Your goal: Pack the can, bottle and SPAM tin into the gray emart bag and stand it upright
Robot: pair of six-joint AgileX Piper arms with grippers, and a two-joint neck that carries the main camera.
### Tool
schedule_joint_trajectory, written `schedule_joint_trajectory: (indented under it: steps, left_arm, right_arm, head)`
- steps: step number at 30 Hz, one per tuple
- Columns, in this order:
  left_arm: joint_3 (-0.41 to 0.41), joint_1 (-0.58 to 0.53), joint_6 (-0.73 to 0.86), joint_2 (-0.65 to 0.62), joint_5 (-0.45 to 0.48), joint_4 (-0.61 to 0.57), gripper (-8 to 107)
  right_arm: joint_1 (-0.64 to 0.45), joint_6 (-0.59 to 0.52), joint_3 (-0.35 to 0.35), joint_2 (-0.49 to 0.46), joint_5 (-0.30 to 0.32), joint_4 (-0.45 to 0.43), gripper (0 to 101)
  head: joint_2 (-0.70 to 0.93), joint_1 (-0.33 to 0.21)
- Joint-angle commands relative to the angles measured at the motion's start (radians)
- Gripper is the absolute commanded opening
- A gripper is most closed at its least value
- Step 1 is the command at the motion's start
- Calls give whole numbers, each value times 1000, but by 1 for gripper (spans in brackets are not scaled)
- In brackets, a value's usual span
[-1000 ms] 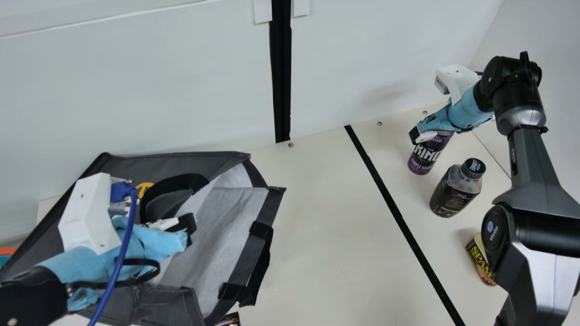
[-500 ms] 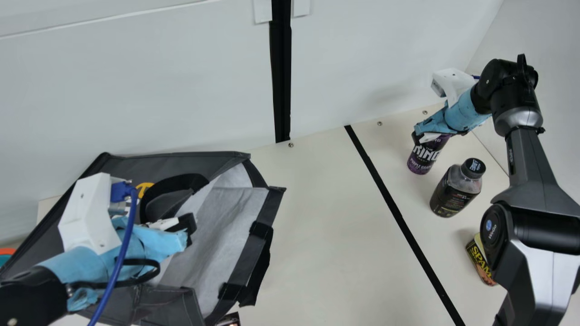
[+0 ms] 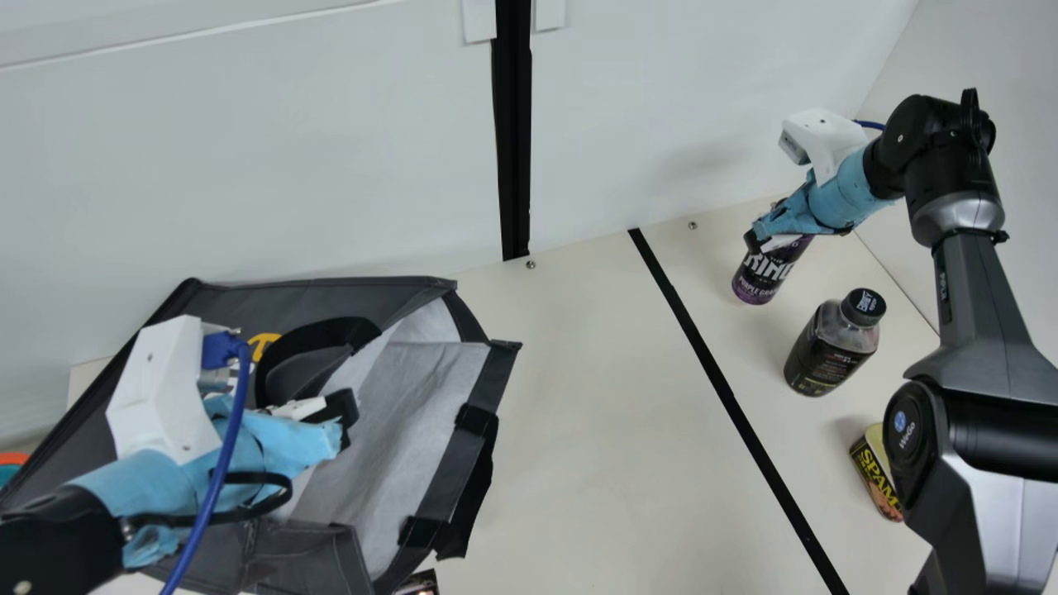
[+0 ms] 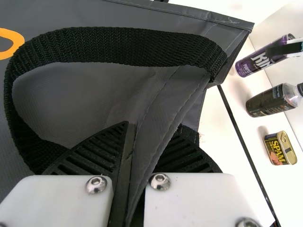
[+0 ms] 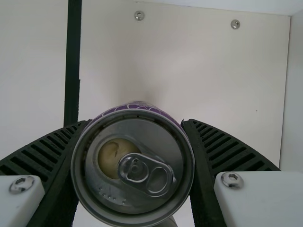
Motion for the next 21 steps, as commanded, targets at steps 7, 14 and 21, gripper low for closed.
schedule_joint_trajectory:
  steps: [7, 14, 21]
  left_arm:
    - [0, 0, 0, 0, 0, 0, -8]
    - [0, 0, 0, 0, 0, 0, -8]
    - [0, 0, 0, 0, 0, 0, -8]
  right_arm:
    - [16, -42, 58, -57, 0, 39, 0]
    - [41, -74, 121, -115, 0, 68, 0]
    - [71, -108, 189, -177, 0, 93, 0]
  head:
    - [-2, -23]
    - [-2, -23]
    - [-2, -23]
